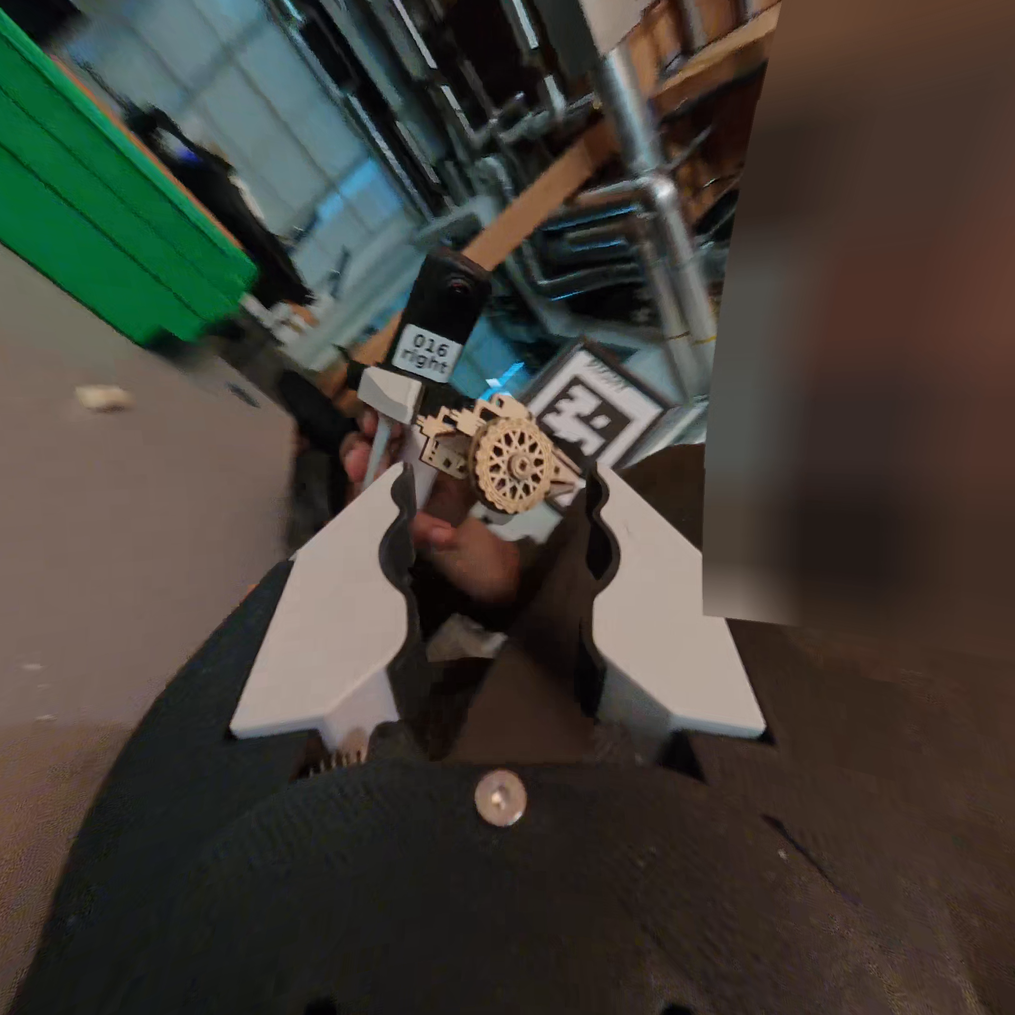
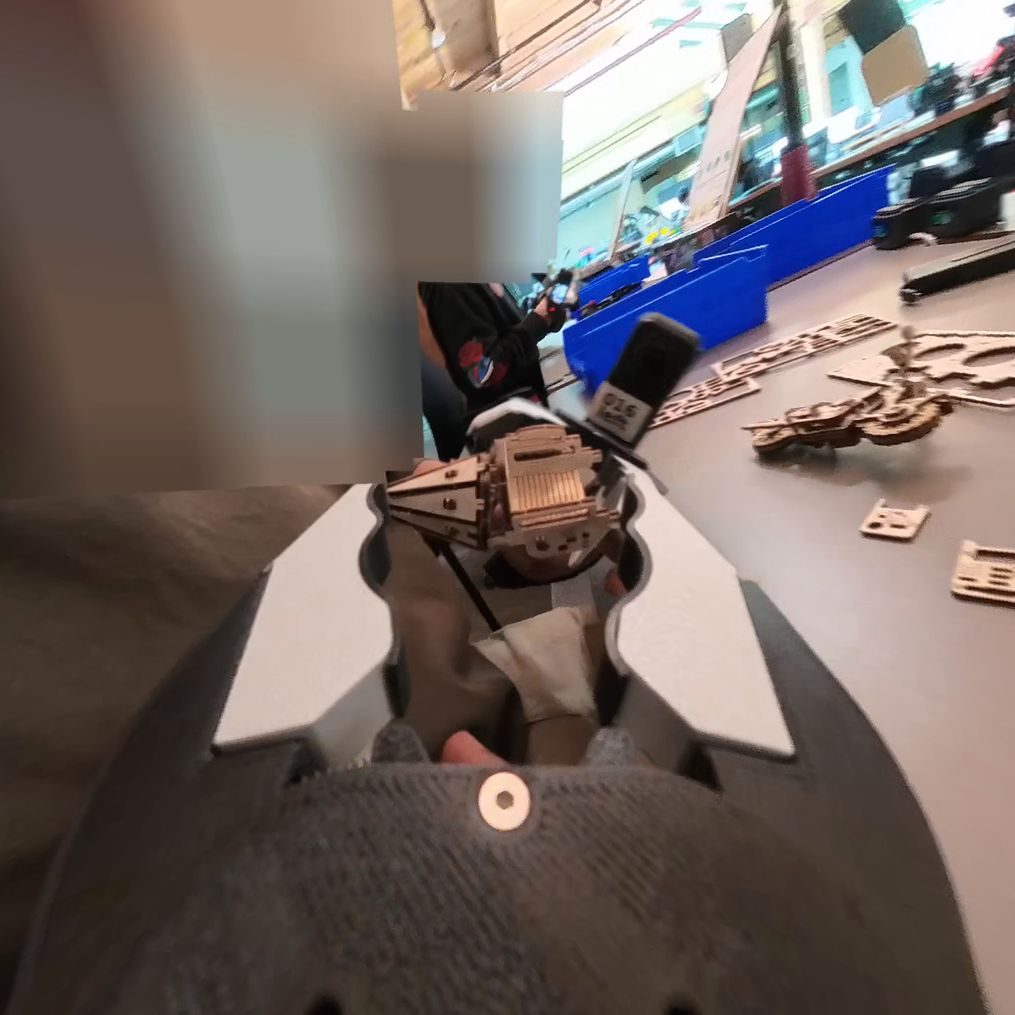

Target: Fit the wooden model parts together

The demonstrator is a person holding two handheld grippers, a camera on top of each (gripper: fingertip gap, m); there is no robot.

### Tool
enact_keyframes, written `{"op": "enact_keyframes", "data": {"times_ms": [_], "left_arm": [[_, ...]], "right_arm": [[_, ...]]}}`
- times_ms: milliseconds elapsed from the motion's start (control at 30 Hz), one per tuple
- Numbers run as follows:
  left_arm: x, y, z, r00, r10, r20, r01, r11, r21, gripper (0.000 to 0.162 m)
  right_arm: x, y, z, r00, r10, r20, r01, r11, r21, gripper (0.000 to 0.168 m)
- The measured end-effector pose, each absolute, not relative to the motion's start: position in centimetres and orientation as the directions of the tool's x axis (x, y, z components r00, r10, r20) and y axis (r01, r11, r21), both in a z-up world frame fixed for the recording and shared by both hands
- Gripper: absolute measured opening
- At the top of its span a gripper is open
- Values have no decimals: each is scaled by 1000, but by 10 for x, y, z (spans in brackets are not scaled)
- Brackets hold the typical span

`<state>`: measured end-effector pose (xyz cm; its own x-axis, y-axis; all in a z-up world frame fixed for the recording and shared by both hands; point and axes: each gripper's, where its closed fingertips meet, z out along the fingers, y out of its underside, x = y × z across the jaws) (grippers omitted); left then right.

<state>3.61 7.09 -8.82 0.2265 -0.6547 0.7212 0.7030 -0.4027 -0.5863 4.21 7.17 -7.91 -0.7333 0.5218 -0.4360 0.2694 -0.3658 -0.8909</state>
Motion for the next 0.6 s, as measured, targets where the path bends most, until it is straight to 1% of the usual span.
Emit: {"op": "enact_keyframes", "data": {"times_ms": [33, 100, 233, 367, 467, 600], "left_arm": [[37, 73, -91, 307, -648, 697, 677, -366, -639, 61], [38, 76, -93, 398, -628, 669, 645, -327, -691, 60], [30, 88, -109, 526, -536, 661, 613, -299, -731, 60], [27, 90, -126, 589, -494, 640, 541, -347, -766, 52], [23, 93, -139, 624, -444, 643, 512, -391, -765, 52], [18, 94, -148, 658, -414, 629, 474, -422, -773, 52]], "right_arm": [[38, 77, -81, -712, 537, -452, 272, -382, -883, 84], [33, 81, -87, -683, 557, -473, 286, -392, -874, 84], [25, 82, -104, -635, 575, -516, 355, -376, -856, 84], [22, 84, -118, -599, 575, -557, 423, -363, -830, 84], [19, 91, -134, -543, 600, -588, 484, -349, -803, 84], [14, 100, -161, -423, 600, -679, 596, -379, -707, 84]]}}
